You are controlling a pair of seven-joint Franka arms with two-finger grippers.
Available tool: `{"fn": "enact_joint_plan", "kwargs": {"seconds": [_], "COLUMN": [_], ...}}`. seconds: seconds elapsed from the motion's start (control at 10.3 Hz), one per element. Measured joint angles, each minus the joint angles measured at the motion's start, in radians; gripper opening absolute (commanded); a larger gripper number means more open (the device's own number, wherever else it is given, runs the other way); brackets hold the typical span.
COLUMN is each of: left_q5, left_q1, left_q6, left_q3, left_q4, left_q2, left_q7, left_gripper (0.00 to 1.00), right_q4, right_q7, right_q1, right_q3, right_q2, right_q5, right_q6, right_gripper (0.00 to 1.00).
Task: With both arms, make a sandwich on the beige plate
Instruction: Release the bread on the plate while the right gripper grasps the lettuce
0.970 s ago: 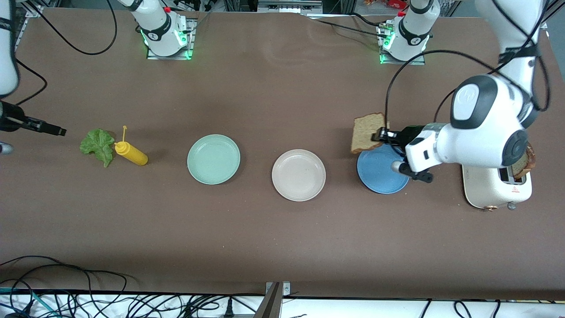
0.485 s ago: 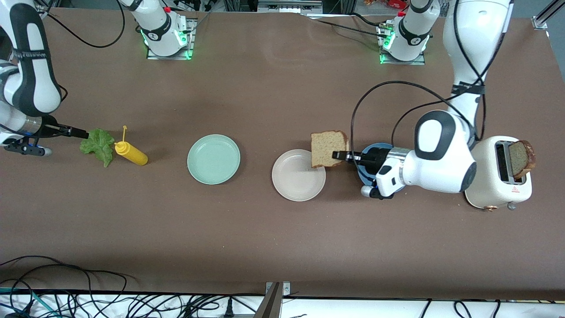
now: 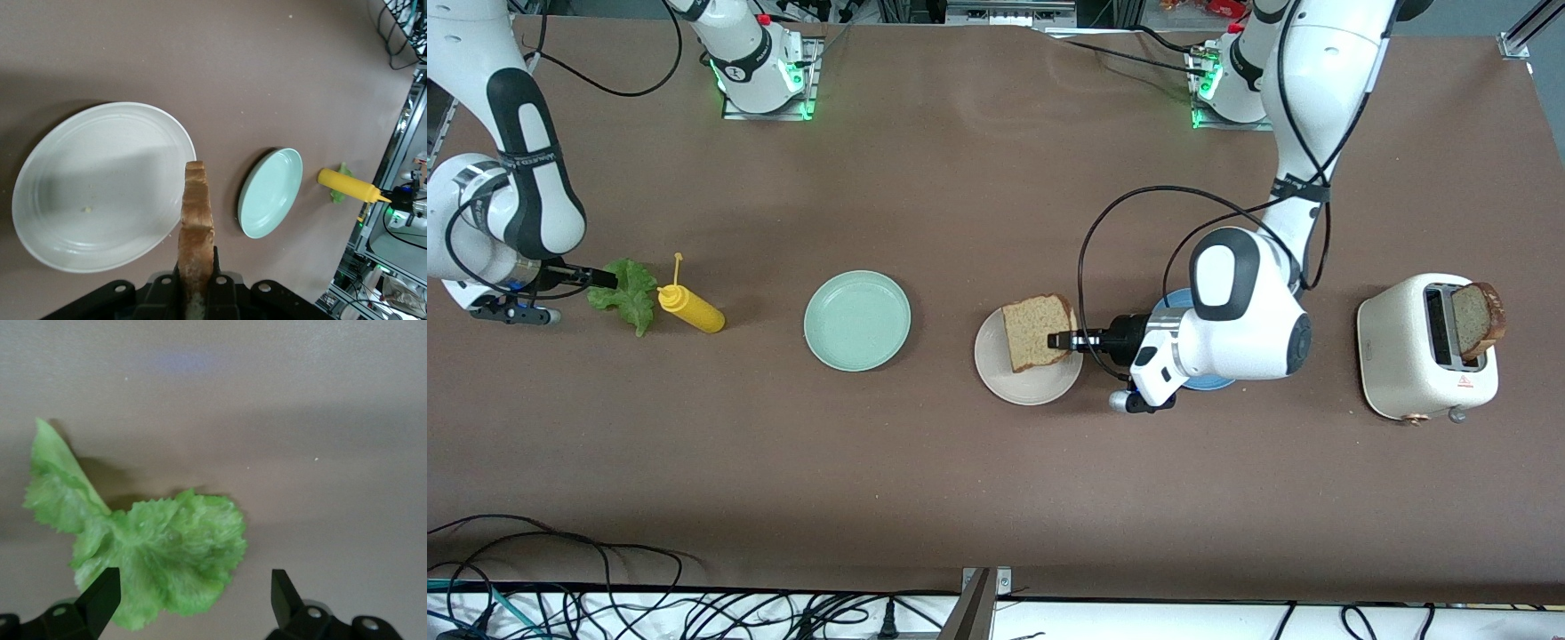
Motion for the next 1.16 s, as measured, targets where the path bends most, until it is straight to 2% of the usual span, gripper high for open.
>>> {"fn": "enact_joint_plan", "kwargs": {"seconds": [0.39,0.68,1.16], "left_q5": [0.0,0.0,0.0], "left_q1": [-0.081,-0.087,-0.087], "left_q6": [0.142,0.148,0.157], "left_q3": [-0.001,0.003,0.006], "left_q4": [0.001,0.001,0.001], "left_q2": [0.05,0.055,0.081], "left_q7": [0.0,0.0,0.0], "left_gripper": [0.0,0.0,0.0], "right_q4": [-0.001,-0.001,-0.002], "right_q7": [-0.001,-0.002,-0.002], "right_q1": [0.0,0.001,0.001], "right_q3": [0.006,0.029,0.034], "right_q2": [0.025,0.027,0.038], "right_q5": [0.001,0.073,0.139], "right_q6": [0.075,0.078,0.077], "right_gripper": [1.0,1.0,1.0]}}
